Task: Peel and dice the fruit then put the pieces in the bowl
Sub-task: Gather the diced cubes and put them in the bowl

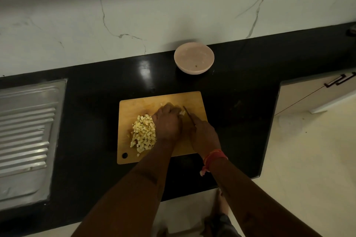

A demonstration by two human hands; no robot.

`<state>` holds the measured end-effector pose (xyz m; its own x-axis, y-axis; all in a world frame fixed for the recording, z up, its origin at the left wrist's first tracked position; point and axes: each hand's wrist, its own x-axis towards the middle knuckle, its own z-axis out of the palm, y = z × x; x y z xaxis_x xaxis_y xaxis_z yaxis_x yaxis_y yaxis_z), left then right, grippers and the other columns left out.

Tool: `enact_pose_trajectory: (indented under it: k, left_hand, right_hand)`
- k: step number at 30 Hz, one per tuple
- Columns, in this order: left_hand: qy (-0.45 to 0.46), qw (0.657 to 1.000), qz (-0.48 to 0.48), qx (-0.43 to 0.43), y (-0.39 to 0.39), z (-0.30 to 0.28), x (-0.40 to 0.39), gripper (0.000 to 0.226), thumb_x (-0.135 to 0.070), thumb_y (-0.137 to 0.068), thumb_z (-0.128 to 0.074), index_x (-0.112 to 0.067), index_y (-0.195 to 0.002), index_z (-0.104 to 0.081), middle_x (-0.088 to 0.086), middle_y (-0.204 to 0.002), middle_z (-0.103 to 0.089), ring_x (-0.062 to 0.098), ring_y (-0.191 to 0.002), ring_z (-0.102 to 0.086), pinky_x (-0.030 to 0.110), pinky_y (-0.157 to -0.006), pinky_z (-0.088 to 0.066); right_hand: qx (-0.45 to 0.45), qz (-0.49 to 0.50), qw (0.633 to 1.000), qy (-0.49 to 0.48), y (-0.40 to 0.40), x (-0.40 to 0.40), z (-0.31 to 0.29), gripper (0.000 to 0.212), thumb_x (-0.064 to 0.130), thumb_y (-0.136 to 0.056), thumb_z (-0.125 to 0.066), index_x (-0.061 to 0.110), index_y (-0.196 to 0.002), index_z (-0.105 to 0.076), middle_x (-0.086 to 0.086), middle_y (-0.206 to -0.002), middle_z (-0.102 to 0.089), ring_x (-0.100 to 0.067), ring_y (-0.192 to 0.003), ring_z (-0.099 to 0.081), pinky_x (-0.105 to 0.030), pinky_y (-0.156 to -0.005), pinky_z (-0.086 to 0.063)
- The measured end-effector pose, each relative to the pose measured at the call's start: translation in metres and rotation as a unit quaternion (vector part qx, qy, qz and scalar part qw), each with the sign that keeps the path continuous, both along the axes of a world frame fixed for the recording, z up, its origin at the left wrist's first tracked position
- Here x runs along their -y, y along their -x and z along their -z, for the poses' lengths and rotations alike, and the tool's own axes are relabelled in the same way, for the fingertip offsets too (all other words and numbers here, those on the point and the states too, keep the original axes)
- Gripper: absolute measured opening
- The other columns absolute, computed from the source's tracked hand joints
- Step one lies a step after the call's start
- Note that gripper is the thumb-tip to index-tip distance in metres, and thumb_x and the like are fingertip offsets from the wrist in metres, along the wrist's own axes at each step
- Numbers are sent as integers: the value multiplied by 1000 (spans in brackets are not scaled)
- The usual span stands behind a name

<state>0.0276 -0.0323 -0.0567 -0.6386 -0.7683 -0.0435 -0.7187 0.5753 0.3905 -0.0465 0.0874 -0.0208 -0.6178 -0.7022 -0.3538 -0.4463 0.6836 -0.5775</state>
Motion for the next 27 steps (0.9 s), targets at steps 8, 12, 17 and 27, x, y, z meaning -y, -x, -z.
enact_pose_trajectory:
  k: [8,12,17,27]
  left_hand:
    - [-63,994,45,-79,8,2,8,42,-8,-93,-56,-20,-132,-66,5,-132,-63,30,-124,-54,44,-107,-39]
    - [-82,988,51,-117,6,5,11,40,-3,-90,-57,-11,-128,-67,10,-126,-66,29,-119,-57,41,-106,-44]
    - [-20,995,50,-79,1,6,5,35,-20,-94,-62,-16,-129,-67,9,-127,-62,30,-114,-55,42,-99,-44]
    - [38,998,43,-6,0,-5,8,26,-28,-98,-56,-18,-119,-67,7,-120,-58,29,-110,-54,40,-90,-41]
  right_hand:
    - [34,43,998,21,-2,-4,2,57,18,-104,-43,29,-158,-26,-7,-128,-55,-22,-112,-57,-39,-98,-49]
    - [39,49,997,42,-3,-5,6,54,20,-104,-43,29,-156,-31,-7,-129,-55,-23,-113,-56,-42,-99,-49]
    - [43,54,996,63,-2,-4,8,50,23,-104,-44,26,-154,-37,-7,-131,-54,-23,-116,-54,-35,-97,-45]
    - [34,41,998,32,2,-1,13,55,17,-103,-45,25,-155,-34,-6,-131,-53,-23,-115,-54,-37,-99,-48]
